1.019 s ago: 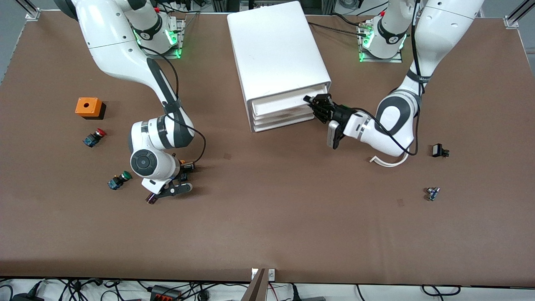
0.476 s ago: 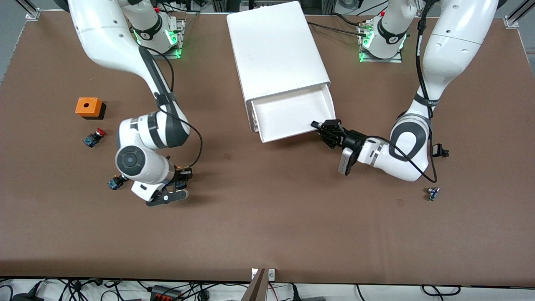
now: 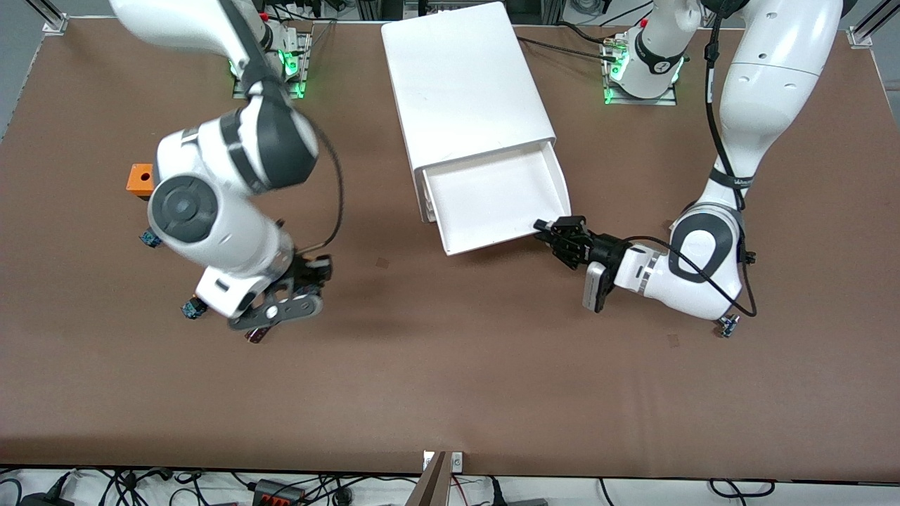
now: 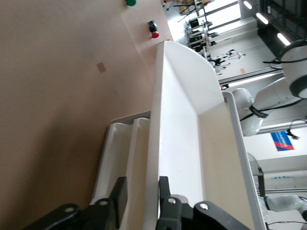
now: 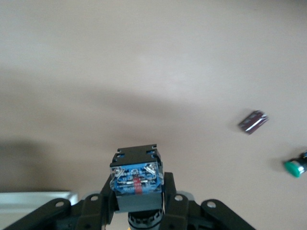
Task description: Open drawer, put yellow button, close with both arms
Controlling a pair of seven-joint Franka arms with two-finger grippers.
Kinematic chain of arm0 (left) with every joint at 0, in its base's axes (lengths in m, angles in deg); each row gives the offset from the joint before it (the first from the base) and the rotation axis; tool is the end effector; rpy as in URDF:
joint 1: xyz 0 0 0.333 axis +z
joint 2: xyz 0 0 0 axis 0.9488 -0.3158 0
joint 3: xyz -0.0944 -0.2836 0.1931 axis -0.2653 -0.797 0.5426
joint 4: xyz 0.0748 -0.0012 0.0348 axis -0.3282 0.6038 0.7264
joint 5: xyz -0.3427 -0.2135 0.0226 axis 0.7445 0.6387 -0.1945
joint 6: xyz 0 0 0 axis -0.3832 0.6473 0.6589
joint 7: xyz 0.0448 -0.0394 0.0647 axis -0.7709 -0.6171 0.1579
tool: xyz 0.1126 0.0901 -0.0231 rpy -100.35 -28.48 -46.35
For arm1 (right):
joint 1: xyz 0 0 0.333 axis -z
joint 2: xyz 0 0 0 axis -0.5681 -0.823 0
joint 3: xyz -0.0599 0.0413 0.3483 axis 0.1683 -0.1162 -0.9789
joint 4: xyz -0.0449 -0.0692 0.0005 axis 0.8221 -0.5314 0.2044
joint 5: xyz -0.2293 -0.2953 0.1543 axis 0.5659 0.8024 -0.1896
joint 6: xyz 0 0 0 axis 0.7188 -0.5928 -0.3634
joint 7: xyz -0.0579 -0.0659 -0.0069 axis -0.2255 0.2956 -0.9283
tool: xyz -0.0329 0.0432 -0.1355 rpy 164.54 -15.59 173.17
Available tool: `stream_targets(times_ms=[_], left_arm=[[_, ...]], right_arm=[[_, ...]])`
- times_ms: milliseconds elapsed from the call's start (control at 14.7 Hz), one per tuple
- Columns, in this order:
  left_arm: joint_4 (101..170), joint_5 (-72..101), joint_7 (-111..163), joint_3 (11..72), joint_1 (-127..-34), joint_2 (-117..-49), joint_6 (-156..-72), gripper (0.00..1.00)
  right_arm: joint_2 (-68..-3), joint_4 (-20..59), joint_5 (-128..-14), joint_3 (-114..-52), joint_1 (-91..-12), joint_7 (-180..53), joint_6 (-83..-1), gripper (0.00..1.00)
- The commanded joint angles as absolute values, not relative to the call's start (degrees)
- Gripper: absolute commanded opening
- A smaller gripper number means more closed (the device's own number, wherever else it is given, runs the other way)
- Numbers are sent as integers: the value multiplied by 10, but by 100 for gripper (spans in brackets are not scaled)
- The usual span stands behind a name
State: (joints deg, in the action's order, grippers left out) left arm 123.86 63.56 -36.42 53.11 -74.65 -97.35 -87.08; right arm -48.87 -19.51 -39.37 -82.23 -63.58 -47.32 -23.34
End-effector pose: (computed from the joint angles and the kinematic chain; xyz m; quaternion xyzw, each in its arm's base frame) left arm 0.6500 -0.2246 0.2671 0.7639 -0.3029 -0.0706 0.5654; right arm 0.6951 0.3342 0.4583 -0.9941 -0.1067 0.0037 0.0167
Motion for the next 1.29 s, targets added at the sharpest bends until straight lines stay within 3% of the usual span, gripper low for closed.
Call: stream_targets(times_ms=[0,476,748,1223], left_arm=[[1208,616,-285,536,-743,-968,-844,100],[1121,427,-105,536,-734,-938,-784,100],[1119,199,-88,528,-736,-898,-765,100],[1115,71,102,526,-748,-881,-748,100]], right_arm=[[-485,-216,-394,-814,-697,-423,-213,0],[-486,-243,-398,-823,-786,-361,-251,0],[-517,-243,-397,-864,-799,-292,-301,0],[-549,-243,-393,-862,-837,-235,-314,0]])
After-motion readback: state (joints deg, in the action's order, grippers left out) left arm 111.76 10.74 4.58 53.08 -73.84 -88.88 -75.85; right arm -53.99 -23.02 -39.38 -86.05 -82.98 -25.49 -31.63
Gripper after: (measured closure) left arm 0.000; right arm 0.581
